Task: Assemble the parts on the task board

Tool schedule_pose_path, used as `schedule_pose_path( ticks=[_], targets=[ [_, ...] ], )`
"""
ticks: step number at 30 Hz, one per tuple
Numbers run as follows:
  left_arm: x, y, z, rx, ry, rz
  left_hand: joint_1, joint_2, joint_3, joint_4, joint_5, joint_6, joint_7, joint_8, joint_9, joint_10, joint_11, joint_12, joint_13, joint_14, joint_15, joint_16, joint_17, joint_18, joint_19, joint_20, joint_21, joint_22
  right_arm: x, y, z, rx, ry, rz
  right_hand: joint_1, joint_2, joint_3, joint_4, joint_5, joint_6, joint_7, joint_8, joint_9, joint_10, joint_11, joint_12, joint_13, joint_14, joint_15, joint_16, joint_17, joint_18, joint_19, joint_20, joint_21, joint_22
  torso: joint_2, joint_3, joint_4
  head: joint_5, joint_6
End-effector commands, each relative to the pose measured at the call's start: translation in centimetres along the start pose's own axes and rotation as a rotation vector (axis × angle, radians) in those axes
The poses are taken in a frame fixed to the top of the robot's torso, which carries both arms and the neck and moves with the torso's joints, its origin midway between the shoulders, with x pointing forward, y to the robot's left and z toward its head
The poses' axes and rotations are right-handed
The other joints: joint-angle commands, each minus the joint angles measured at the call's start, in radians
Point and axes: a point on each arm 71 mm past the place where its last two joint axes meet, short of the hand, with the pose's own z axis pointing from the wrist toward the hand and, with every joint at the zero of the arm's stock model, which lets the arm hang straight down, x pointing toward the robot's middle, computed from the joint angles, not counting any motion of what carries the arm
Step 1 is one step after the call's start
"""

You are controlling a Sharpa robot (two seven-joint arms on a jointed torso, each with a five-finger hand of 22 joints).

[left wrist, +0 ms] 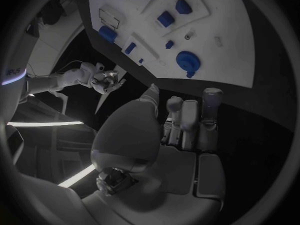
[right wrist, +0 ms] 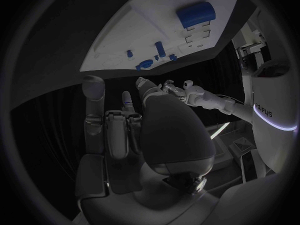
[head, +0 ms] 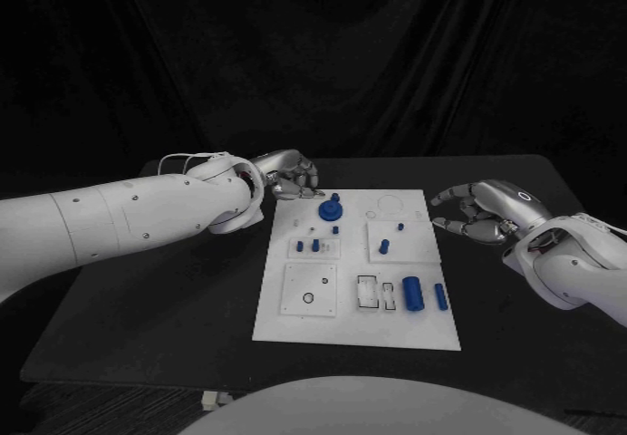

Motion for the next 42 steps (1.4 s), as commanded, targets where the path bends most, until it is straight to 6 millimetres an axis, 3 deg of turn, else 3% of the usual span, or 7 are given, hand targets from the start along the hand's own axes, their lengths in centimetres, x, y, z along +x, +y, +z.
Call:
schedule_pose_path(
  ticks=[1, 5, 7, 12, 23, 27, 42],
  targets=[
    [0.2, -1.9, 0.4, 0.243, -0.004, 0.18, 0.054, -0.004, 0.018, -0.018, 0.012, -0.015, -0.003, 0.005, -0.029, -0.121, 0.011, -0.124, -0.09, -0.059, 0.01, -0.03, -0.048, 0.003, 0.012, 0.009, 0.034, 0.036, 0.0, 0.0, -0.1, 0.011, -0.01, 0.003, -0.002, 0.005, 0.004, 0.004, 0.006, 0.006, 0.001, -0.003, -0.001, 0.102, 0.006, 0.003, 0.261, 0.089, 0.007, -0.004, 0.199, -0.011, 0.001, 0.003, -0.004, 0.001, 0.001, 0.0009, -0.0028, 0.003, 0.0],
    [1.5, -2.3, 1.4, 0.32, 0.031, 0.296, 0.086, -0.032, 0.031, -0.01, -0.018, -0.025, -0.036, -0.02, -0.133, -0.219, 0.016, -0.314, -0.235, 0.069, 0.006, 0.023, -0.009, -0.013, 0.153, 0.022, 0.172, 0.128, 0.0, 0.0, -0.2, 0.008, -0.01, 0.005, -0.003, 0.005, 0.004, 0.004, 0.006, 0.006, 0.001, -0.003, -0.002, 0.102, 0.006, 0.003, 0.261, 0.089, 0.008, -0.003, 0.2, -0.011, 0.002, 0.003, -0.002, 0.002, 0.004, 0.0006, -0.0028, 0.004, 0.0],
    [2.2, -2.3, 1.8, 0.338, 0.048, 0.324, 0.131, -0.066, 0.047, -0.023, 0.015, 0.033, -0.061, -0.072, -0.256, -0.23, -0.024, -0.379, -0.306, 0.14, -0.033, 0.026, -0.029, -0.04, 0.278, 0.006, 0.285, 0.19, 0.0, 0.1, -0.2, 0.006, -0.009, 0.005, -0.003, 0.005, 0.004, 0.004, 0.006, 0.006, 0.001, -0.003, -0.002, 0.098, 0.006, -0.003, 0.256, 0.089, 0.007, -0.003, 0.2, -0.011, 0.002, 0.003, -0.003, 0.001, 0.006, 0.0004, -0.0029, 0.001, 0.0],
    [3.5, -2.4, 2.6, 0.349, 0.082, 0.352, 0.16, -0.097, 0.074, -0.033, 0.058, 0.076, -0.067, -0.158, -0.402, -0.233, -0.02, -0.433, -0.382, 0.152, -0.038, 0.012, -0.073, -0.045, 0.301, -0.008, 0.296, 0.206, -0.1, 0.2, -0.3, 0.002, -0.011, 0.007, -0.003, 0.005, 0.004, 0.004, 0.006, 0.006, 0.001, -0.003, -0.002, 0.094, 0.006, -0.008, 0.252, 0.089, 0.007, -0.003, 0.2, -0.011, 0.002, 0.003, -0.003, 0.001, 0.008, -0.0002, -0.0021, -0.001, 0.0],
    [5.5, -1.7, 3.4, 0.282, 0.163, 0.354, 0.147, -0.107, 0.084, -0.037, 0.074, 0.101, -0.08, -0.195, -0.476, -0.236, 0.0, -0.436, -0.406, 0.147, -0.023, 0.014, -0.093, -0.046, 0.305, -0.007, 0.292, 0.215, -0.1, 0.3, -0.3, -0.001, -0.01, 0.009, -0.003, 0.004, 0.004, 0.004, 0.005, 0.007, 0.001, -0.003, -0.002, 0.091, 0.006, -0.011, 0.25, 0.089, 0.007, -0.003, 0.2, -0.011, 0.002, 0.003, -0.002, 0.002, 0.017, -0.0028, -0.0065, 0.005, 0.0],
    [6.1, -1.6, 3.5, 0.271, 0.178, 0.35, 0.138, -0.105, 0.093, -0.042, 0.082, 0.128, -0.075, -0.204, -0.514, -0.218, 0.002, -0.383, -0.374, 0.147, -0.018, 0.021, -0.098, -0.046, 0.308, -0.004, 0.291, 0.22, 0.0, 0.3, -0.3, -0.003, -0.01, 0.009, -0.003, 0.004, 0.004, 0.003, 0.005, 0.007, 0.001, -0.003, -0.003, 0.091, 0.006, -0.011, 0.25, 0.089, 0.007, -0.004, 0.199, -0.011, 0.002, 0.003, -0.002, 0.002, 0.017, -0.0013, -0.0098, 0.006, 0.0],
    [7.5, -1.6, 4.0, 0.266, 0.2, 0.342, 0.141, -0.093, 0.12, -0.047, 0.114, 0.173, -0.068, -0.204, -0.547, -0.214, -0.002, -0.373, -0.373, 0.138, -0.018, 0.018, -0.119, -0.045, 0.309, -0.002, 0.287, 0.222, 0.0, 0.3, -0.3, -0.001, -0.007, 0.009, -0.002, 0.003, 0.005, 0.003, 0.006, 0.007, 0.001, -0.003, -0.003, 0.09, 0.006, -0.012, 0.248, 0.089, 0.007, -0.003, 0.2, -0.011, 0.002, 0.003, -0.003, 0.002, 0.023, -0.0004, -0.0123, 0.002, 0.0]
  ],
)
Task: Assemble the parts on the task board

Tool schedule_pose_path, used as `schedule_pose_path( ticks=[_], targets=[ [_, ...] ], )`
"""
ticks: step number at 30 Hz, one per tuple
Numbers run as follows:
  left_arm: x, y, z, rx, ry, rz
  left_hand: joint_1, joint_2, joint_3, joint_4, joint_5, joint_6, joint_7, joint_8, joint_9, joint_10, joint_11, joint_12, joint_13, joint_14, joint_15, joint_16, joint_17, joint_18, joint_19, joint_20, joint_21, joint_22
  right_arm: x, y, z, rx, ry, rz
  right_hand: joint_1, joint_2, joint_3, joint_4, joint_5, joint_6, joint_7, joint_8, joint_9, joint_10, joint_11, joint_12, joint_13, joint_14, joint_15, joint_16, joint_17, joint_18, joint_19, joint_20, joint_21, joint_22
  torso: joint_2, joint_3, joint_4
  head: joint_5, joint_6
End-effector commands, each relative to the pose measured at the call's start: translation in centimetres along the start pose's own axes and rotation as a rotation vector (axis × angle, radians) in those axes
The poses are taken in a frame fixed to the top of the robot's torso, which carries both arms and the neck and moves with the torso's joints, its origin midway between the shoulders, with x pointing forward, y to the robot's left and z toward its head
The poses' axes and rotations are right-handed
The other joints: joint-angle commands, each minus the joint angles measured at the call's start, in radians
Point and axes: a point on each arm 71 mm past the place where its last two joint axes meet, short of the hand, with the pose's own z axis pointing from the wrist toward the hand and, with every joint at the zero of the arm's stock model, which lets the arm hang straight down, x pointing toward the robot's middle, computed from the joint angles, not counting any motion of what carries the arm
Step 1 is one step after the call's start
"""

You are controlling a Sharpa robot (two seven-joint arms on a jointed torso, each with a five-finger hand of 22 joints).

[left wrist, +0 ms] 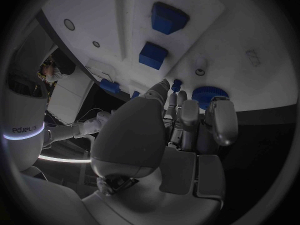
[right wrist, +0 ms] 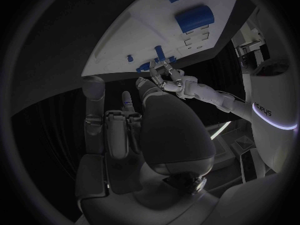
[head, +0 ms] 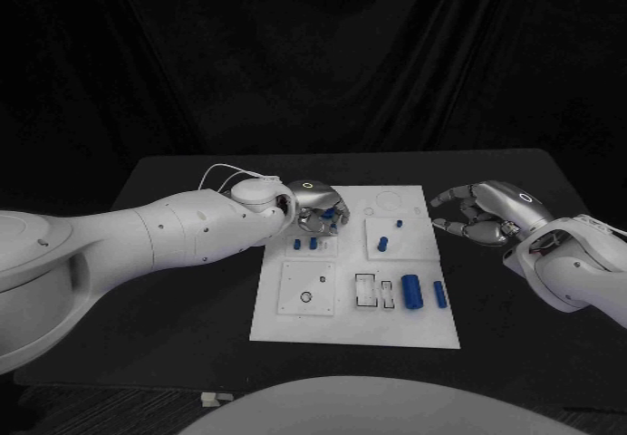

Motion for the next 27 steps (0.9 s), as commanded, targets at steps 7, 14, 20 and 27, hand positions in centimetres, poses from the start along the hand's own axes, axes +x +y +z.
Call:
schedule_pose_path(
  ticks=[7, 14, 20, 27],
  targets=[
    [0.51, 0.0, 0.19, 0.004, 0.01, 0.0, 0.006, 0.01, 0.042, -0.006, 0.041, 0.044, 0.005, -0.001, -0.026, 0.029, -0.01, -0.006, -0.02, -0.005, -0.004, 0.003, -0.012, -0.012, 0.007, -0.002, -0.008, 0.168, 0.07, 0.04, 0.03, 0.005, -0.005, 0.001, -0.001, 0.003, 0.005, 0.002, 0.006, 0.007, 0.001, -0.003, -0.002, 0.088, 0.006, -0.007, 0.246, 0.089, 0.007, -0.005, 0.198, -0.011, 0.002, 0.003, -0.006, 0.001, 0.0, 0.0006, -0.0013, -0.003, 0.0],
    [0.61, 0.33, 0.06, -0.01, 0.017, -0.001, 0.003, 0.008, 0.061, -0.005, 0.047, 0.056, 0.008, -0.003, -0.039, 0.039, -0.011, -0.022, -0.038, -0.013, -0.006, -0.002, -0.026, -0.011, 0.005, -0.004, -0.012, 0.167, 0.09, -0.01, 0.06, 0.009, -0.003, 0.0, 0.0, 0.003, 0.007, 0.001, 0.007, 0.008, 0.0, -0.003, -0.003, 0.087, 0.005, -0.007, 0.245, 0.089, 0.007, -0.005, 0.199, -0.011, 0.002, 0.002, -0.006, 0.001, 0.0, 0.0015, -0.0003, -0.008, 0.0],
    [0.69, 0.58, -0.06, -0.021, 0.026, -0.003, -0.007, 0.001, 0.075, -0.002, 0.036, 0.057, 0.006, -0.009, -0.053, 0.051, -0.011, -0.044, -0.059, -0.019, -0.006, -0.007, -0.04, -0.011, 0.003, -0.005, -0.017, 0.166, 0.13, -0.01, 0.12, 0.009, -0.001, 0.0, 0.0, 0.003, 0.007, 0.001, 0.007, 0.008, 0.0, -0.003, -0.003, 0.087, 0.005, -0.007, 0.245, 0.089, 0.007, -0.005, 0.199, -0.011, 0.002, 0.002, -0.006, 0.001, 0.0, 0.0011, -0.0008, -0.006, 0.0],
    [0.68, 0.69, -0.13, -0.018, 0.024, -0.002, -0.006, 0.004, 0.093, -0.009, 0.033, 0.095, 0.011, 0.005, -0.057, 0.093, -0.022, -0.036, -0.063, -0.022, -0.012, -0.009, -0.048, -0.014, 0.011, -0.006, -0.007, 0.171, 0.17, 0.03, 0.19, 0.008, 0.0, 0.0, 0.001, 0.003, 0.008, 0.0, 0.008, 0.009, 0.0, -0.003, -0.004, 0.086, 0.005, -0.008, 0.244, 0.089, 0.007, -0.005, 0.198, -0.01, 0.002, 0.002, -0.007, 0.001, 0.0, 0.001, -0.0021, -0.007, 0.0]
  ],
)
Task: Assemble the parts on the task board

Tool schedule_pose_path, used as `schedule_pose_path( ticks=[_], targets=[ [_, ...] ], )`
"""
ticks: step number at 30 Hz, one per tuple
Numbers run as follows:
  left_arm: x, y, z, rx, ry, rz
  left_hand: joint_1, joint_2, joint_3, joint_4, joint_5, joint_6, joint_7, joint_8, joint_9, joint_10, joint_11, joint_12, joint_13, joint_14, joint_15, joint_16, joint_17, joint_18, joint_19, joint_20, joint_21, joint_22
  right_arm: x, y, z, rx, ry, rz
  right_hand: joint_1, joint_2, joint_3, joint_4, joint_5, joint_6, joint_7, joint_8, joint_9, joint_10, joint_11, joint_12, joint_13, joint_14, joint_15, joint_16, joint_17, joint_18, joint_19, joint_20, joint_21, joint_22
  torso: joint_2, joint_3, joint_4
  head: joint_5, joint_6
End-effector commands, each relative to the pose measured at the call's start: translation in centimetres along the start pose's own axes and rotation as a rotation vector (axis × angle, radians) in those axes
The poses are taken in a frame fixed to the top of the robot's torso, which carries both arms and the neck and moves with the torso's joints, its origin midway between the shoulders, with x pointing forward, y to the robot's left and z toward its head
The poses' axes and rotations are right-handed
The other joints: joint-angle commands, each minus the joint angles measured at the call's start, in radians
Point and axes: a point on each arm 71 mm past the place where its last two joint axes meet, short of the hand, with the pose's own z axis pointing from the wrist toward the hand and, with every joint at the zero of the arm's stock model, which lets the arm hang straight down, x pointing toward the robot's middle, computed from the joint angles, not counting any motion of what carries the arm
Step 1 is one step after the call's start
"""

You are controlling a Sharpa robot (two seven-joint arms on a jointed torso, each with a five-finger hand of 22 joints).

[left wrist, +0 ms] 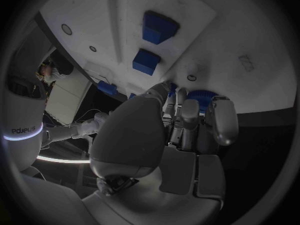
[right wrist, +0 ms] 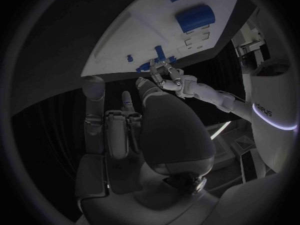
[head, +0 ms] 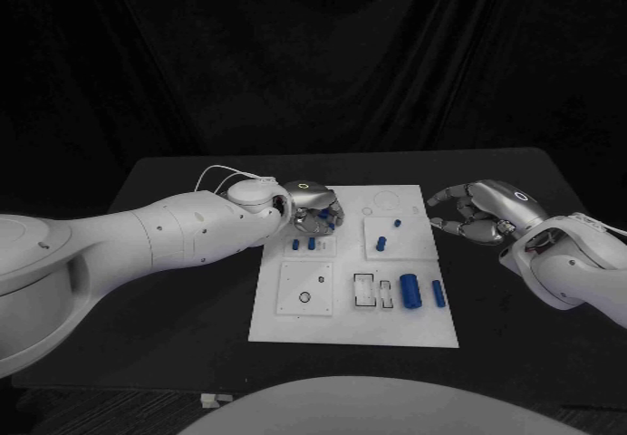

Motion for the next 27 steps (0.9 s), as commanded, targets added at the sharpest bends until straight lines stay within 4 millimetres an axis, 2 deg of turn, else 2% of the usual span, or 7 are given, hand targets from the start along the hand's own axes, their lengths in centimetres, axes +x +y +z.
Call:
schedule_pose_path(
  ticks=[1, 7, 13, 19, 26, 27],
  targets=[
    [0.3, 0.0, 0.0, 0.006, 0.017, -0.002, -0.006, 0.004, 0.011, -0.002, -0.006, 0.017, 0.0, 0.01, 0.0, 0.015, -0.004, 0.008, 0.002, -0.006, -0.004, -0.005, -0.002, -0.015, 0.009, -0.002, 0.009, 0.172, 0.1, -0.1, 0.0, 0.01, -0.001, -0.001, 0.001, 0.003, 0.008, 0.0, 0.004, 0.008, 0.0, -0.003, -0.001, 0.086, 0.005, -0.005, 0.244, 0.089, 0.007, -0.005, 0.198, -0.01, 0.002, 0.002, -0.004, 0.001, 0.0, -0.0002, -0.0004, -0.001, 0.0],
    [0.3, 0.0, 0.0, 0.013, 0.012, 0.0, -0.005, 0.015, 0.027, -0.013, -0.006, 0.076, -0.005, 0.04, 0.008, 0.067, -0.022, 0.027, 0.005, 0.0, -0.015, -0.003, -0.003, -0.02, 0.025, -0.004, 0.029, 0.179, 0.1, -0.1, 0.0, 0.011, 0.0, -0.001, 0.001, 0.003, 0.008, 0.0, 0.005, 0.009, 0.0, -0.003, -0.001, 0.086, 0.005, -0.005, 0.244, 0.089, 0.007, -0.006, 0.197, -0.01, 0.002, 0.002, -0.004, 0.001, -0.001, 0.0009, 0.0016, -0.002, 0.0],
    [0.2, 0.0, 0.0, 0.02, -0.007, 0.005, 0.005, 0.028, 0.046, -0.032, -0.012, 0.138, -0.007, 0.075, 0.024, 0.139, -0.037, 0.026, -0.008, 0.026, -0.028, 0.007, 0.008, -0.031, 0.061, -0.007, 0.072, 0.194, 0.1, -0.1, 0.1, 0.014, 0.001, 0.005, 0.002, 0.003, 0.009, -0.001, 0.004, 0.01, 0.0, -0.003, -0.002, 0.086, 0.005, -0.004, 0.244, 0.088, 0.007, -0.006, 0.197, -0.01, 0.001, 0.002, -0.006, 0.001, -0.001, 0.0011, 0.0006, -0.002, 0.0],
    [0.0, -0.1, -0.1, 0.034, -0.036, 0.012, 0.007, 0.03, 0.057, -0.043, -0.009, 0.164, -0.006, 0.094, 0.036, 0.184, -0.041, 0.005, -0.028, 0.046, -0.033, 0.011, 0.015, -0.037, 0.08, -0.009, 0.096, 0.202, 0.1, -0.2, 0.1, 0.017, 0.002, 0.011, 0.002, 0.003, 0.009, -0.001, 0.004, 0.011, 0.001, -0.003, -0.002, 0.086, 0.005, -0.005, 0.244, 0.088, 0.007, -0.007, 0.196, -0.01, 0.001, 0.002, -0.006, 0.001, 0.0, 0.0002, -0.0002, -0.001, 0.0],
    [-0.2, -0.1, -0.9, 0.045, -0.08, 0.017, -0.003, 0.022, 0.069, -0.05, -0.001, 0.173, -0.002, 0.103, 0.045, 0.214, -0.037, -0.063, -0.077, 0.053, -0.033, -0.002, -0.003, -0.038, 0.085, -0.012, 0.104, 0.204, 0.1, -0.3, 0.1, 0.019, 0.002, 0.012, 0.002, 0.003, 0.009, -0.001, 0.004, 0.011, 0.001, -0.003, -0.002, 0.086, 0.005, -0.005, 0.244, 0.088, 0.007, -0.007, 0.196, -0.01, 0.001, 0.002, -0.006, 0.001, -0.001, 0.0007, -0.0004, 0.001, 0.0],
    [-0.2, -0.1, -1.1, 0.044, -0.085, 0.017, -0.004, 0.021, 0.07, -0.05, -0.001, 0.174, -0.001, 0.103, 0.045, 0.218, -0.036, -0.067, -0.081, 0.053, -0.033, -0.003, -0.005, -0.039, 0.086, -0.013, 0.104, 0.204, 0.1, -0.3, 0.1, 0.02, 0.002, 0.012, 0.002, 0.003, 0.009, -0.001, 0.004, 0.011, 0.001, -0.003, -0.002, 0.086, 0.005, -0.005, 0.244, 0.088, 0.007, -0.007, 0.196, -0.01, 0.001, 0.002, -0.006, 0.001, -0.001, 0.0008, -0.0002, -0.002, 0.0]
  ],
)
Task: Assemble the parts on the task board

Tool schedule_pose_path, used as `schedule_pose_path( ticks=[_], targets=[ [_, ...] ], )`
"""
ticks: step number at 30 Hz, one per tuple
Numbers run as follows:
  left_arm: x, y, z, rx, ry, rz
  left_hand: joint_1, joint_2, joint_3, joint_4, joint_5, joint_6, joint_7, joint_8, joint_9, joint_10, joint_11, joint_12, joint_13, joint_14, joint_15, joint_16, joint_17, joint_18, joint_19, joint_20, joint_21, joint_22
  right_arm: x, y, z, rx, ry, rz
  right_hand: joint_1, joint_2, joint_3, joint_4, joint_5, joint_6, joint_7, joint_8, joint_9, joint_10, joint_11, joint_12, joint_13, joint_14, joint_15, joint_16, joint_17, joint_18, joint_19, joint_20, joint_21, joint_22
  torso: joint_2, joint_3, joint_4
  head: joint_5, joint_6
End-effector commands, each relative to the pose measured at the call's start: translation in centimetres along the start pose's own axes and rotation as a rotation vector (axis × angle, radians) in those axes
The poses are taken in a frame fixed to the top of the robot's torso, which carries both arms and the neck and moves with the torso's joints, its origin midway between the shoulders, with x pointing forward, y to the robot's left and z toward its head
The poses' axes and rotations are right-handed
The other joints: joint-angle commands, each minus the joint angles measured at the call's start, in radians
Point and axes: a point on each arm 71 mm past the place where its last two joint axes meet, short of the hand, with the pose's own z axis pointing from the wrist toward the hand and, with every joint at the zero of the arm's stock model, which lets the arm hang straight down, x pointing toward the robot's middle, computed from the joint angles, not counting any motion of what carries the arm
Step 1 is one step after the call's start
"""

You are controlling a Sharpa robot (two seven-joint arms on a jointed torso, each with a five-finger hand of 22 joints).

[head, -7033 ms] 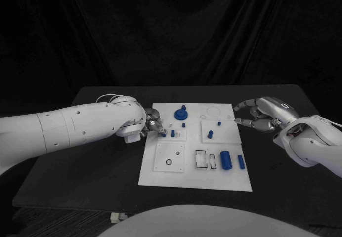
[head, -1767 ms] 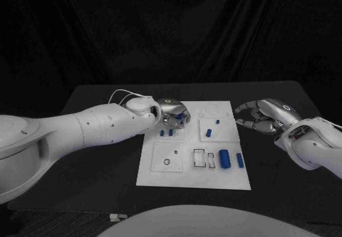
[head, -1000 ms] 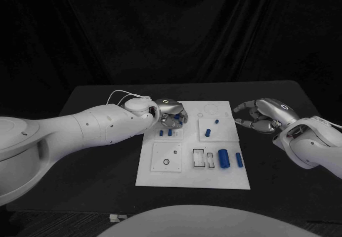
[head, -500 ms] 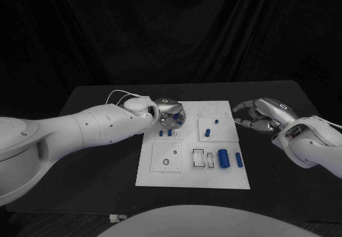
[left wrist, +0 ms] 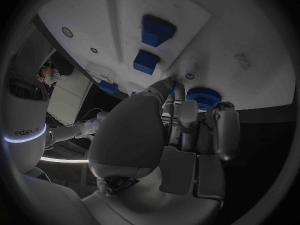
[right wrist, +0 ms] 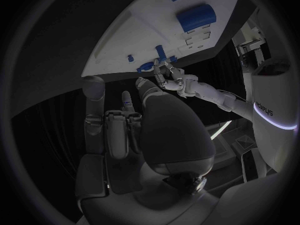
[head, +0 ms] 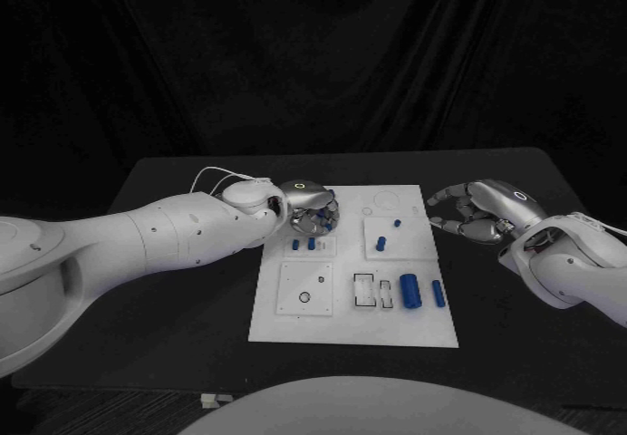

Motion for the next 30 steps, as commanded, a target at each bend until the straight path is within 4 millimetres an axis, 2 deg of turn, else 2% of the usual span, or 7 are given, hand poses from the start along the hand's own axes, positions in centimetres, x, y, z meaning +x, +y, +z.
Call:
schedule_pose_path(
  ticks=[1, 8, 12, 18, 21, 25, 30],
  targets=[
    [-0.4, -0.3, -0.4, 0.025, -0.052, 0.011, -0.009, 0.0, 0.004, 0.001, 0.002, 0.016, 0.01, 0.033, 0.034, 0.009, 0.001, -0.009, -0.007, 0.003, 0.001, -0.005, -0.006, -0.006, 0.003, 0.0, 0.001, 0.203, 0.1, -0.1, -0.1, 0.012, 0.002, 0.004, 0.002, 0.003, 0.007, 0.002, 0.004, 0.007, -0.003, -0.003, -0.001, 0.086, 0.005, -0.005, 0.244, 0.088, 0.007, -0.007, 0.196, -0.01, 0.001, 0.002, -0.006, 0.001, 0.0, 0.0, 0.0005, -0.003, 0.0],
    [-2.0, 0.5, -2.3, 0.004, -0.068, 0.019, -0.014, -0.005, 0.009, -0.002, 0.0, 0.01, 0.011, 0.023, 0.029, 0.012, 0.005, -0.047, -0.033, -0.007, 0.002, -0.02, -0.03, -0.004, -0.004, -0.002, -0.009, 0.2, 0.0, -0.3, -0.3, 0.02, 0.005, 0.004, 0.002, 0.003, 0.008, 0.001, 0.002, 0.01, -0.003, -0.002, -0.002, 0.085, 0.006, -0.007, 0.243, 0.088, 0.007, -0.008, 0.195, -0.009, 0.001, 0.002, -0.011, 0.0, 0.0, -0.0007, 0.0014, -0.007, 0.0],
    [-2.6, 0.8, -3.2, -0.002, -0.068, 0.02, -0.012, -0.008, 0.012, -0.006, 0.005, 0.011, 0.014, 0.02, 0.026, 0.02, 0.008, -0.063, -0.045, -0.011, 0.004, -0.026, -0.037, -0.004, -0.005, -0.003, -0.01, 0.199, -0.1, -0.4, -0.4, 0.024, 0.007, 0.003, 0.002, 0.003, 0.008, 0.001, 0.002, 0.01, -0.003, -0.002, -0.002, 0.084, 0.006, -0.008, 0.241, 0.088, 0.007, -0.008, 0.195, -0.009, 0.0, 0.002, -0.011, 0.0, -0.001, -0.0014, 0.0025, -0.003, 0.0],
    [-2.7, 0.9, -4.2, -0.006, -0.041, 0.008, -0.016, -0.012, 0.012, -0.006, 0.005, 0.01, 0.014, 0.016, 0.022, 0.023, 0.009, -0.077, -0.056, -0.016, 0.003, -0.032, -0.047, -0.002, -0.012, -0.003, -0.018, 0.197, 0.0, -0.5, -0.5, 0.028, 0.014, 0.003, 0.003, 0.003, 0.008, 0.0, 0.001, 0.011, -0.003, -0.002, -0.003, 0.082, 0.006, -0.01, 0.239, 0.087, 0.007, -0.011, 0.192, -0.009, -0.001, 0.002, -0.017, -0.002, -0.002, 0.0011, 0.0025, -0.002, 0.0],
    [-2.6, 1.0, -4.6, -0.011, -0.027, 0.002, -0.018, -0.012, 0.013, -0.005, 0.001, 0.009, 0.014, 0.013, 0.02, 0.023, 0.009, -0.084, -0.061, -0.011, 0.003, -0.029, -0.039, -0.003, -0.007, -0.003, -0.012, 0.199, 0.0, -0.6, -0.6, 0.03, 0.018, 0.003, 0.005, 0.003, 0.01, -0.001, 0.0, 0.012, -0.003, -0.001, -0.004, 0.079, 0.006, -0.014, 0.236, 0.087, 0.007, -0.013, 0.19, -0.008, -0.002, 0.003, -0.02, -0.002, -0.001, 0.0019, 0.0051, -0.002, 0.0],
    [-2.5, 1.1, -4.8, -0.018, -0.009, -0.003, -0.02, -0.014, 0.013, -0.004, -0.001, 0.005, 0.013, 0.009, 0.018, 0.024, 0.009, -0.09, -0.065, -0.007, 0.005, -0.026, -0.034, -0.003, -0.007, -0.004, -0.012, 0.199, 0.1, -0.6, -0.6, 0.032, 0.022, 0.003, 0.006, 0.003, 0.011, -0.002, 0.0, 0.012, -0.002, -0.002, -0.004, 0.076, 0.006, -0.017, 0.233, 0.086, 0.007, -0.017, 0.185, -0.007, -0.004, 0.003, -0.029, -0.005, 0.001, 0.0011, 0.0104, -0.003, 0.0],
    [-2.3, 1.3, -4.7, -0.03, 0.002, -0.005, -0.022, -0.014, 0.013, -0.004, -0.003, 0.002, 0.013, 0.006, 0.016, 0.025, 0.01, -0.094, -0.067, 0.001, 0.005, -0.019, -0.02, -0.006, 0.0, -0.004, -0.003, 0.202, 0.2, -0.7, -0.7, 0.034, 0.027, 0.005, 0.007, 0.003, 0.013, -0.003, 0.0, 0.013, -0.002, -0.002, -0.005, 0.076, 0.006, -0.018, 0.232, 0.085, 0.007, -0.018, 0.184, -0.007, -0.005, 0.003, -0.032, -0.005, 0.002, -0.0002, 0.0126, -0.002, 0.0]
  ],
)
